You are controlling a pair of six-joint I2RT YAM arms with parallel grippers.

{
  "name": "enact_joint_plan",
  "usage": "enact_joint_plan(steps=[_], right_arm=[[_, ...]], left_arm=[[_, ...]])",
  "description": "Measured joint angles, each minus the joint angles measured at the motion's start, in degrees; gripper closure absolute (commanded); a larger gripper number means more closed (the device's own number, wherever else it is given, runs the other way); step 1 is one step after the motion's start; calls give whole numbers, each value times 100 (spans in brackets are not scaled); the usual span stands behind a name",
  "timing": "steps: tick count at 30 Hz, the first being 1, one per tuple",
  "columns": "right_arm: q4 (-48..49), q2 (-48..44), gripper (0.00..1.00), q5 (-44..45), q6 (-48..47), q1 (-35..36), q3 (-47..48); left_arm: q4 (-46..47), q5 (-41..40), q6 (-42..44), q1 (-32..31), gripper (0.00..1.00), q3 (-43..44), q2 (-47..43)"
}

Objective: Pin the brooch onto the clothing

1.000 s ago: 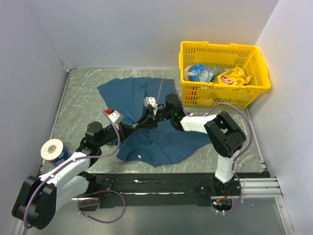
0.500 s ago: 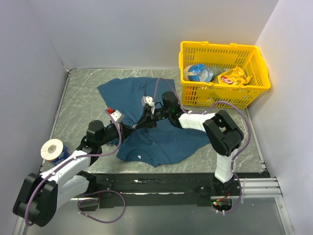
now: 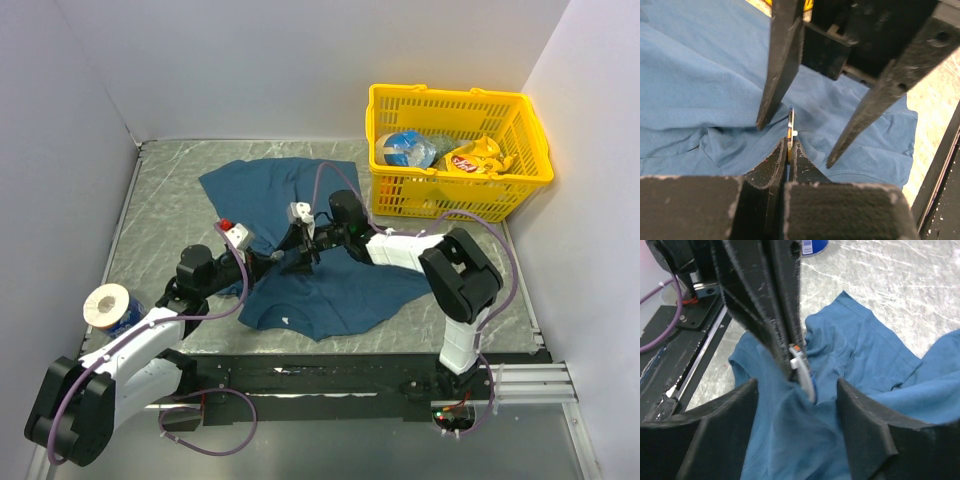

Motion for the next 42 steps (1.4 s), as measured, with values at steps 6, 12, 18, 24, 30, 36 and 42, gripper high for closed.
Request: enact_joint_plan(steps=[6,12,18,24,30,36,42], right_arm=[[-186,-422,30,146,-249,-79,-155],[-229,-612,42,177,-313,-286,-155],[-367,-446,51,160,-258,-308,111],[-365,-291,58,133,-177,-291,179],[-444,-103,65,48,-133,-249,404],[-555,-39,93,-127,-127,-175,546],[-697,68,100,-295,-157,-179,680]], left_arm=[[-11,-7,4,-4,99,2,-9],[-13,-7,24,-9,99,4,-9],[-20,-2,44,-9,99,35,-9],[-26,-2,46,-9,99,57,-9],[-24,-9,48,-7,99,57,-4],[-13,-35,48,-4,99,61,17],[-96,-142,48,28,93,85,20]])
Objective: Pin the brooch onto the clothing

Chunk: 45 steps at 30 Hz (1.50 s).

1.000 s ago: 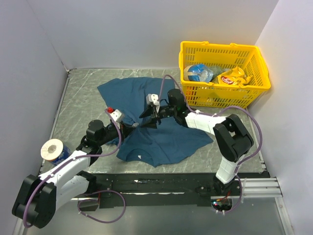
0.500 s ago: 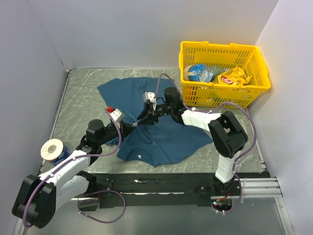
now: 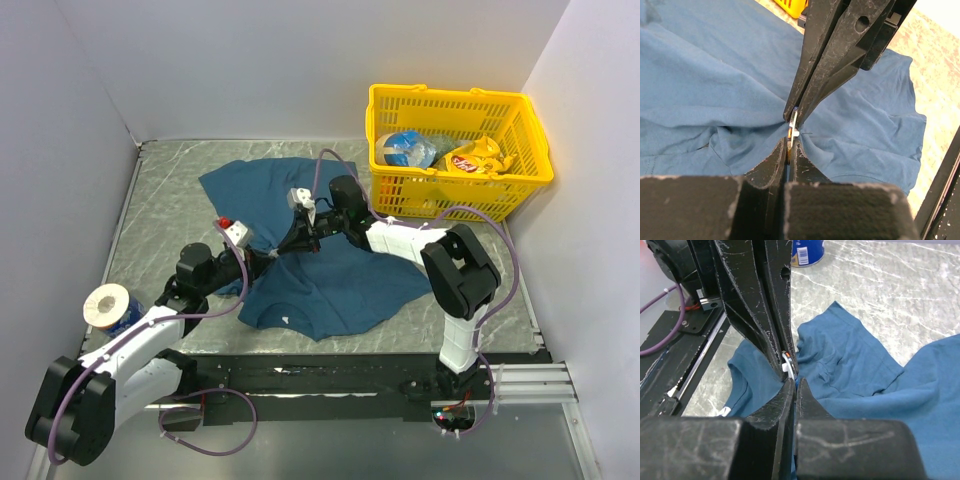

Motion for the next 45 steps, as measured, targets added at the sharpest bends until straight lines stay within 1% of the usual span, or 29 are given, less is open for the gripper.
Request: enact_joint_plan(steps=[2,4,5,6,8,9,10,11,16,17,20,23,27,31,32,33,34,35,38,39,40,41,43,45], right_arm=[[7,7,100,-11,4,0,-2],[20,7,100,-9,9,0,-2],[26,7,100,0,20,0,-2],[28,7,100,4,33,2,-2],[52,7,100,59,46,17,-2],[57,7,100,85,50,26,-2],[59,7,100,118,70,28,-2],[61,7,100,133,79,28,-2],[81,7,100,212,136,28,-2],[85,7,100,219,149,28,-2],[85,7,100,232,153,28,-2],[85,7,100,245,153,28,-2],[70,7,100,247,149,28,-2],[35,7,100,247,127,28,-2],[28,7,100,247,125,28,-2],[22,7,100,247,120,28,-2],[7,7,100,247,107,28,-2],[-2,7,100,247,94,28,-2],[-44,7,100,247,63,28,-2],[-61,7,100,247,52,28,-2],[-92,7,100,247,37,28,-2],[-96,7,100,247,35,28,-2],[-133,7,100,247,13,28,-2],[-155,7,100,249,-2,28,0]], left_arm=[[-24,-15,0,0,90,7,-2],[-90,-79,-4,0,78,39,-2],[-142,-146,-15,-4,65,68,-2],[-208,-232,-26,-11,50,105,-4],[-323,-426,-72,-24,40,170,-17],[-341,-522,-142,-26,33,170,-52],[-387,-625,-188,-26,29,170,-127],[-415,-713,-225,-26,23,162,-225],[-380,-1261,-485,-28,11,-94,-1032],[-361,-1388,-531,-35,4,-177,-1198],[-321,-1718,-726,-37,4,-286,-1414],[-299,-1797,-811,-37,4,-278,-1211],[-308,-1561,-852,70,4,-260,-785],[-164,-1071,-942,459,4,-260,-765],[-92,-970,-962,540,1,-260,-765],[-35,-868,-966,595,5,-262,-765],[22,-765,-968,623,15,-264,-765],[81,-673,-973,636,33,-269,-765],[225,-439,-1003,654,36,-280,-761],[249,-391,-1012,654,39,-284,-758],[275,-321,-1010,654,47,-284,-732],[302,-286,-1016,654,58,-284,-704],[354,-214,-990,656,52,-284,-590],[378,-149,-994,660,51,-286,-496]])
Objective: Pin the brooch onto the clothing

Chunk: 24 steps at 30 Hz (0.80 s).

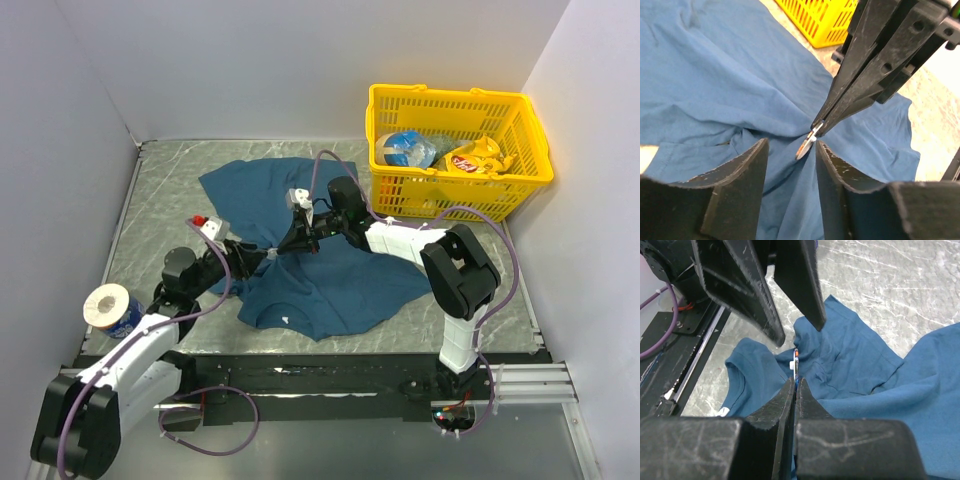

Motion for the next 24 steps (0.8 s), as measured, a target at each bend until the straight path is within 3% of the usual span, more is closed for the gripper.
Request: enact_joint_plan(steps=[7,12,13,24], right_arm=[[-26,0,100,-2,-7,0,20],[-74,0,100,0,-24,0,74],[-81,2,100,0,-24,0,81],[-105,2,100,0,-46,0,85]], left_arm=[[87,319,17,28,54,0,476],[96,551,44,42,60,0,699],[101,592,44,44,65,0,728],[144,820,63,61,68,2,879]])
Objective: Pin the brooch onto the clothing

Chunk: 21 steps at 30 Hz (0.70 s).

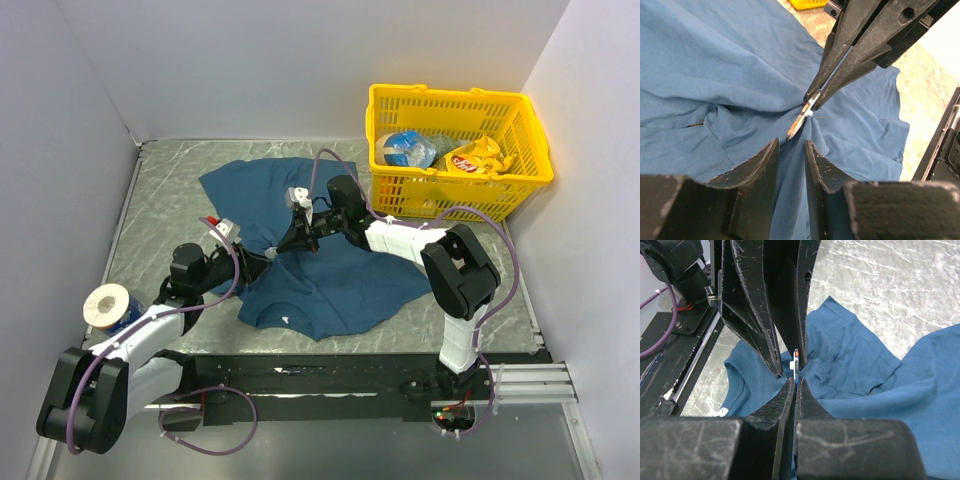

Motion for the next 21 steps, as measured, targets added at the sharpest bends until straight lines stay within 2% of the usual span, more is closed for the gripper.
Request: enact_joint_plan(steps=[12,15,17,18,21], right_arm=[[-46,2,100,0,-22,0,9],[-81,2,100,0,-37,0,11],[-92,2,100,0,-39,0,11],[-98,2,100,4,-44,0,11],[-136,15,100,76,-57,-20,11]], left_arm=[[227,13,-20,33,74,0,-9],[328,35,-22,35,81,11,48],[345,76,-26,35,96,57,164],[350,96,-35,35,99,87,238],[385,234,-28,35,99,136,407]])
